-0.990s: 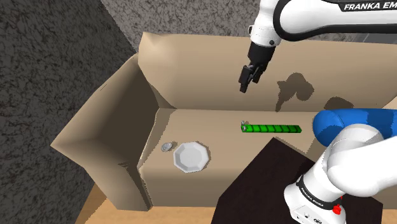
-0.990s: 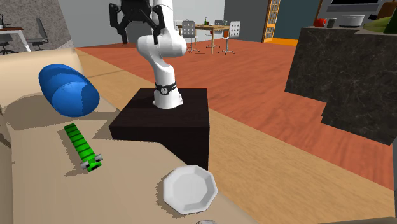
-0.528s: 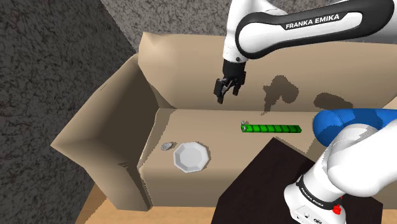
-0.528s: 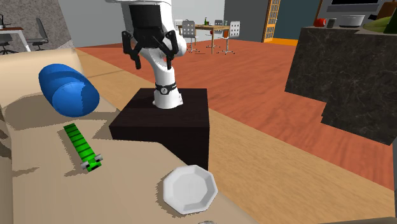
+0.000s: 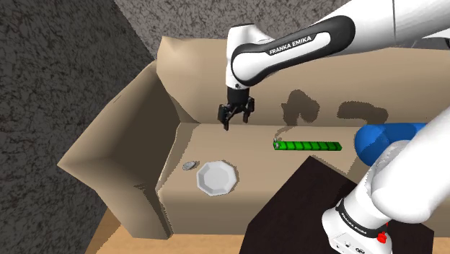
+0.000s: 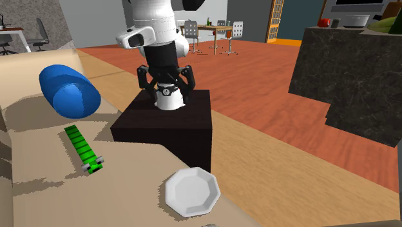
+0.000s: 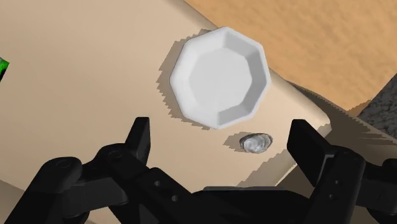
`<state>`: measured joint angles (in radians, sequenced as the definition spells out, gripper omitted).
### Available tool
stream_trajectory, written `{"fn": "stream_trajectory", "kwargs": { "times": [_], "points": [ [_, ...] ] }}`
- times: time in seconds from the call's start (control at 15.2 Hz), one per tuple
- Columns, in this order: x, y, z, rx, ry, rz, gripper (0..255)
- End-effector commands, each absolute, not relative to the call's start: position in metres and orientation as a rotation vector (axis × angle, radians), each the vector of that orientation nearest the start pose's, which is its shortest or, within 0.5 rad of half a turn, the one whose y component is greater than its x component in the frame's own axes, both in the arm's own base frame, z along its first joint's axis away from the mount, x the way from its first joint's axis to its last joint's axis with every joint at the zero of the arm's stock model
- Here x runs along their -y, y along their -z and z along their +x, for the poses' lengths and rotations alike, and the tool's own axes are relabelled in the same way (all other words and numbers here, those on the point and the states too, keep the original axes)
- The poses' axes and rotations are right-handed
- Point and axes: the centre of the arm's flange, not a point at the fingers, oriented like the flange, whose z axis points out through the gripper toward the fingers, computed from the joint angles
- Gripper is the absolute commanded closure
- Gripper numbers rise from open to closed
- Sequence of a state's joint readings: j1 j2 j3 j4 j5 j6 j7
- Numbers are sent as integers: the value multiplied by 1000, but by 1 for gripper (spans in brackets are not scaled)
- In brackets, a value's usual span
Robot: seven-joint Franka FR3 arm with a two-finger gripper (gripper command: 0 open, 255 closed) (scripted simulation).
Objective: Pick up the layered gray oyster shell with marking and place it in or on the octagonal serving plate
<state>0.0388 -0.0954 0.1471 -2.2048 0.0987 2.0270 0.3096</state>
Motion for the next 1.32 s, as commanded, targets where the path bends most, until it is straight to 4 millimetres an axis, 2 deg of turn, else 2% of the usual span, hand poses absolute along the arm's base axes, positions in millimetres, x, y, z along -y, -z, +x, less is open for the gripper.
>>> {"fn": "stream_trajectory", "kwargs": {
  "times": [0.0,1.25],
  "points": [
    [-110,-395,510,-314,-183,-3060,0],
    [-180,-198,666,-729,-454,-2862,0]
  ]
}}
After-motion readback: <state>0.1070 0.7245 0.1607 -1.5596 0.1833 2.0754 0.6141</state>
